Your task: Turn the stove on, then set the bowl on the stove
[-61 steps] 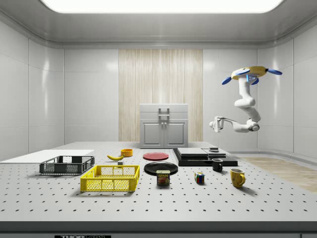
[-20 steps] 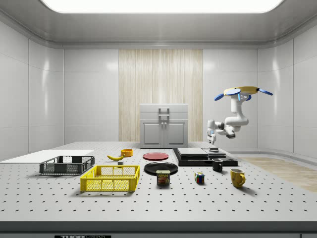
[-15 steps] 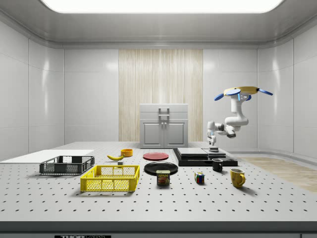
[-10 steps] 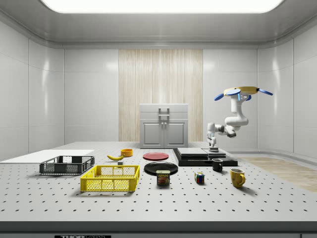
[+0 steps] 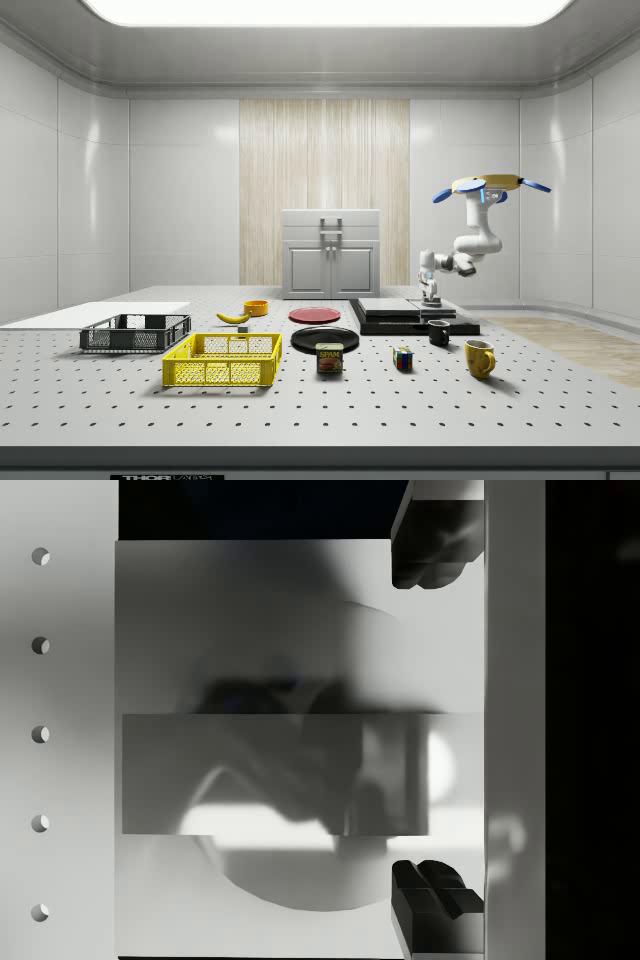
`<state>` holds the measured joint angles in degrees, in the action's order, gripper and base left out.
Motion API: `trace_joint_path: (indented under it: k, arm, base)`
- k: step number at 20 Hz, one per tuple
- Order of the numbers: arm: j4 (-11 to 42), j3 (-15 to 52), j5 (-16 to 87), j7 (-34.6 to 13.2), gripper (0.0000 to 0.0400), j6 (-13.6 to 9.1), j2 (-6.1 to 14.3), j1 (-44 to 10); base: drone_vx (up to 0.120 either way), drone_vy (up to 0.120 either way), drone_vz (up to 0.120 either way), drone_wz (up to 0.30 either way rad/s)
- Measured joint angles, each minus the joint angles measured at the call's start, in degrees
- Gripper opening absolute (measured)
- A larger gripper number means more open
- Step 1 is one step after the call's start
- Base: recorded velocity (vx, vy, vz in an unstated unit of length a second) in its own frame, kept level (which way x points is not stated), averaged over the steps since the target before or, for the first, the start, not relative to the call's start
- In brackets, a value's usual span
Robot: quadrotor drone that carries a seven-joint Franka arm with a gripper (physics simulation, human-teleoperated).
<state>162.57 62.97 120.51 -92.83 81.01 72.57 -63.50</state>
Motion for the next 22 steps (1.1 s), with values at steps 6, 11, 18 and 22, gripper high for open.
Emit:
trace_joint_path:
  k: [6, 11, 18, 22]
  arm:
    - [-0.6, -1.0, 0.8, -0.2, 0.04, 1.3, 0.8, -0.5]
    - [-1.4, -0.9, 0.7, -0.5, 0.04, 1.8, 0.9, -1.5]
    - [-1.8, -0.7, 0.7, -1.8, 0.04, 2.0, 0.9, -3.2]
    - [-1.9, -0.7, 0.6, -2.5, 0.04, 2.0, 0.9, -4.0]
  base:
    - [0.0, 0.0, 0.0, 0.0]
    - [0.0, 0.0, 0.0, 0.0]
    - [0.0, 0.0, 0.0, 0.0]
    - [0.0, 0.0, 0.0, 0.0]
